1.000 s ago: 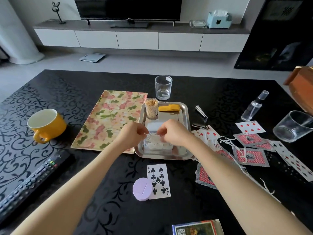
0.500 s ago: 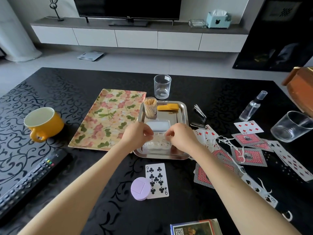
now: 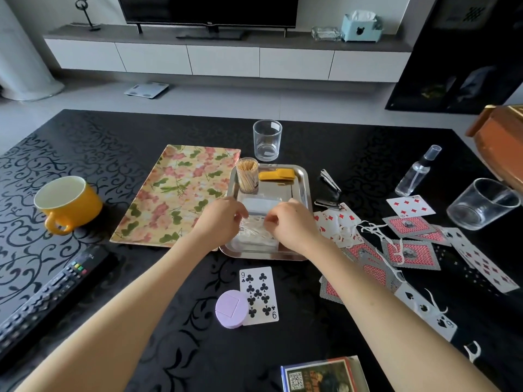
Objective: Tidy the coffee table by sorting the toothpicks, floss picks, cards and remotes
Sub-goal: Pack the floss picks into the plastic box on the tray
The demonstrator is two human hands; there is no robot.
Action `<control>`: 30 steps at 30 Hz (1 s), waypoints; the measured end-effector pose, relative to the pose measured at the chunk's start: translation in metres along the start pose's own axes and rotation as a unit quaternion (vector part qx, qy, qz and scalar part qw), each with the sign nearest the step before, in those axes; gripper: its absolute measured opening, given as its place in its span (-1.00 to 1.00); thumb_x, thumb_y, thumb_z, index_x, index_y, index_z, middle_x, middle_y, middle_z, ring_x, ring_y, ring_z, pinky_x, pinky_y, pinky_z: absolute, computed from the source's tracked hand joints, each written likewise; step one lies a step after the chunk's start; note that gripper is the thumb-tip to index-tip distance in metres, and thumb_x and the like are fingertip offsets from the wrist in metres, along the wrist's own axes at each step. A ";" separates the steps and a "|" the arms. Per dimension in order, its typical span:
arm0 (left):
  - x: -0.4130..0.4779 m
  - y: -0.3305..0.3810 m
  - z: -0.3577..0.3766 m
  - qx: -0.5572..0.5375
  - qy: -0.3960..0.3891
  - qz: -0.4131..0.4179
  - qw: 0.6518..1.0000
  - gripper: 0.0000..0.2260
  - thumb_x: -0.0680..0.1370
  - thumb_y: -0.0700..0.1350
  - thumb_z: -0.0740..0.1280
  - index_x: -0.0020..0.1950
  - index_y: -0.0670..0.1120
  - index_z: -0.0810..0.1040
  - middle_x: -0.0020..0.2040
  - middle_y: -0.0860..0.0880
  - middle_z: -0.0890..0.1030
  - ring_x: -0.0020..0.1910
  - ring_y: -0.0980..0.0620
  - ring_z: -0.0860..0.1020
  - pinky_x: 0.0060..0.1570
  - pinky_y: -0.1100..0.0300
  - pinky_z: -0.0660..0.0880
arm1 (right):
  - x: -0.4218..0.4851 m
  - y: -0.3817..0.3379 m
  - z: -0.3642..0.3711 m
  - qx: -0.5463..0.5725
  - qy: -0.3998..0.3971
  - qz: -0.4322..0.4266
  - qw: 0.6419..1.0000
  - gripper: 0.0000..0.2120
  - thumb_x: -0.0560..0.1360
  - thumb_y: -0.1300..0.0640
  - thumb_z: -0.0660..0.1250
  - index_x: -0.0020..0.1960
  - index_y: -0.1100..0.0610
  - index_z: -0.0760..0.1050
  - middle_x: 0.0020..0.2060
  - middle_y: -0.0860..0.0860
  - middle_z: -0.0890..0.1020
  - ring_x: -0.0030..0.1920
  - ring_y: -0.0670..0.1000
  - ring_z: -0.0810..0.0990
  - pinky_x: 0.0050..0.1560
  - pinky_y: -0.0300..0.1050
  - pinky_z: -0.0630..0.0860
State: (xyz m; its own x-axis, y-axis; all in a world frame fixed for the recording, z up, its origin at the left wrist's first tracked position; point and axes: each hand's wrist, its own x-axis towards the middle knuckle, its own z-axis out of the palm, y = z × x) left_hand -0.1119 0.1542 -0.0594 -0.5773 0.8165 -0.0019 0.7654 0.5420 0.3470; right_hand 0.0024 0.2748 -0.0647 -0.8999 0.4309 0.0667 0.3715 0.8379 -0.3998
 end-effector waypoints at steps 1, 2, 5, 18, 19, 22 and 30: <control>-0.001 0.001 -0.002 0.004 0.012 0.001 1.000 -0.77 0.56 -0.25 0.23 0.11 -0.08 0.62 0.10 -0.05 0.57 -0.01 -0.03 0.56 -0.04 0.16 0.49 | -0.004 0.001 -0.004 0.012 0.015 0.000 1.000 -0.82 0.53 0.12 0.30 0.05 0.11 0.64 -0.02 0.04 0.64 0.04 0.03 0.48 -0.06 -0.20 0.38; -0.002 0.003 -0.003 0.012 0.021 0.005 1.000 -0.77 0.56 -0.24 0.23 0.11 -0.06 0.62 0.11 -0.04 0.57 -0.01 -0.03 0.56 -0.05 0.16 0.49 | -0.010 0.004 -0.009 0.023 0.032 0.008 0.999 -0.83 0.53 0.13 0.30 0.04 0.11 0.64 -0.04 0.02 0.64 0.03 0.02 0.48 -0.04 -0.19 0.39; -0.005 0.014 -0.009 0.017 0.033 0.025 0.999 -0.78 0.56 -0.21 0.25 0.13 -0.06 0.62 0.12 -0.04 0.59 0.04 -0.03 0.54 0.01 0.15 0.46 | -0.042 0.027 -0.030 0.040 0.076 0.044 0.995 -0.85 0.52 0.18 0.30 -0.04 0.13 0.65 -0.10 -0.01 0.65 -0.01 0.00 0.51 -0.02 -0.20 0.42; -0.001 0.150 0.039 0.032 -0.037 0.060 0.997 -0.69 0.62 -0.02 0.17 -0.07 -0.22 0.57 -0.08 -0.13 0.57 -0.07 -0.09 0.57 -0.12 0.11 0.52 | -0.086 0.138 -0.058 -0.141 0.036 0.271 0.951 -0.37 0.50 -0.28 0.18 0.28 0.23 0.43 0.19 0.15 0.55 0.21 0.16 0.48 0.18 0.01 0.45; 0.003 0.159 0.045 0.040 -0.044 0.050 0.997 -0.68 0.62 0.00 0.17 -0.05 -0.22 0.57 -0.07 -0.13 0.58 -0.06 -0.09 0.57 -0.10 0.11 0.54 | -0.080 0.140 -0.060 -0.155 0.031 0.262 0.952 -0.40 0.51 -0.26 0.17 0.26 0.23 0.43 0.18 0.15 0.53 0.21 0.16 0.46 0.18 -0.01 0.41; 0.015 0.179 0.061 0.055 -0.055 0.025 0.997 -0.66 0.61 0.05 0.19 0.04 -0.20 0.57 -0.02 -0.13 0.59 -0.03 -0.06 0.56 -0.05 0.14 0.56 | -0.066 0.146 -0.062 -0.191 -0.020 0.211 0.958 -0.56 0.54 -0.14 0.23 0.25 0.16 0.45 0.19 0.11 0.51 0.21 0.15 0.42 0.14 -0.03 0.38; 0.038 0.195 0.079 0.042 -0.113 -0.044 0.992 -0.85 0.53 -0.27 0.31 0.08 -0.21 0.56 -0.13 -0.09 0.54 -0.17 -0.01 0.53 -0.12 0.22 0.54 | -0.059 0.154 -0.069 -0.102 -0.074 0.213 0.969 -0.80 0.51 0.05 0.34 0.09 0.09 0.57 0.00 0.04 0.64 0.11 0.09 0.53 0.02 -0.07 0.48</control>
State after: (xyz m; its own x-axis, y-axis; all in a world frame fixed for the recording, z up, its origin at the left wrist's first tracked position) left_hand 0.0373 0.3067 -0.0657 -0.5725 0.7834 -0.2419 0.7407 0.6207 0.2571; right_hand 0.1287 0.4015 -0.0667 -0.6728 0.7116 -0.2026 0.7398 0.6506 -0.1716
